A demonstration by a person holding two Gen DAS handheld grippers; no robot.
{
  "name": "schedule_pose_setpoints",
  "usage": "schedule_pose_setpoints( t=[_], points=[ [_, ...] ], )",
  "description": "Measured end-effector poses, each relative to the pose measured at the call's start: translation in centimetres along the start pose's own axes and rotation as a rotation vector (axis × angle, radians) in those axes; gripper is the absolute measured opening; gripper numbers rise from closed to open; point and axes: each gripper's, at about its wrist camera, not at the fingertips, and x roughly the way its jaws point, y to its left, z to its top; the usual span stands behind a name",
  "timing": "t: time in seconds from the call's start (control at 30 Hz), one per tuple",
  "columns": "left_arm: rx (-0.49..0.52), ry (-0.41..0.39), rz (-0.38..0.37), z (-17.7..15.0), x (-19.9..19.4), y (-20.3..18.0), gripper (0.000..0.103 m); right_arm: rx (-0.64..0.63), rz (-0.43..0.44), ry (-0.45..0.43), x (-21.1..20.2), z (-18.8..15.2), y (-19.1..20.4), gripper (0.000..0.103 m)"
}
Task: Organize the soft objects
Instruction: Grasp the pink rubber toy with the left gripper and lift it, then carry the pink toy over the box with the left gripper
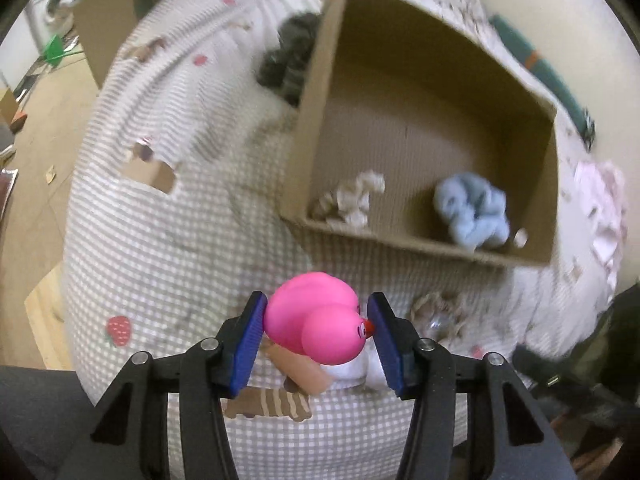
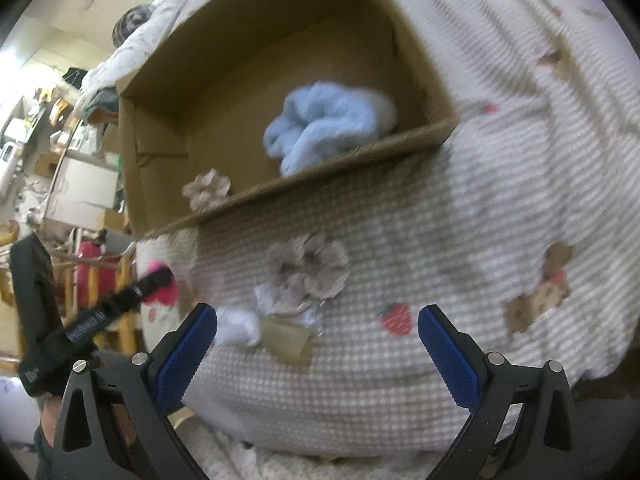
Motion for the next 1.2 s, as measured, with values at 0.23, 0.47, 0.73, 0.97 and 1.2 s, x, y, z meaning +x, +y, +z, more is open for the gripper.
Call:
schedule_pose_setpoints(
  t=[0.23, 0.47, 0.73, 0.97, 1.2],
  points=[
    [-0.007, -0.034, 0.018, -0.2, -2.1, 0.6, 0.048, -0.021, 0.033, 0.131, 3.6, -0.9, 1.3, 0.067],
    [0.04, -0.044, 0.029, -0.8, -2.3, -0.8, 0.048, -0.093, -0.003, 0.201, 6.2, -1.5, 3.5, 0.048],
    [0.033, -0.02, 0.041, -0.8, -1.4, -0.5, 0.048, -0.097, -0.056, 0.2, 5.7, -1.9, 2.6, 0.019],
    [0.018, -0.023, 0.058, -0.6, -1.2, -0.2, 0.048, -0.038, 0.018, 0.189, 3.2, -2.1, -0.2, 0.019],
    [0.029, -0.025, 0.076, -0.8, -1.1, -0.2, 0.048, -0.047, 0.124, 0.126, -0.1, -1.7, -0.9, 0.007]
  ],
)
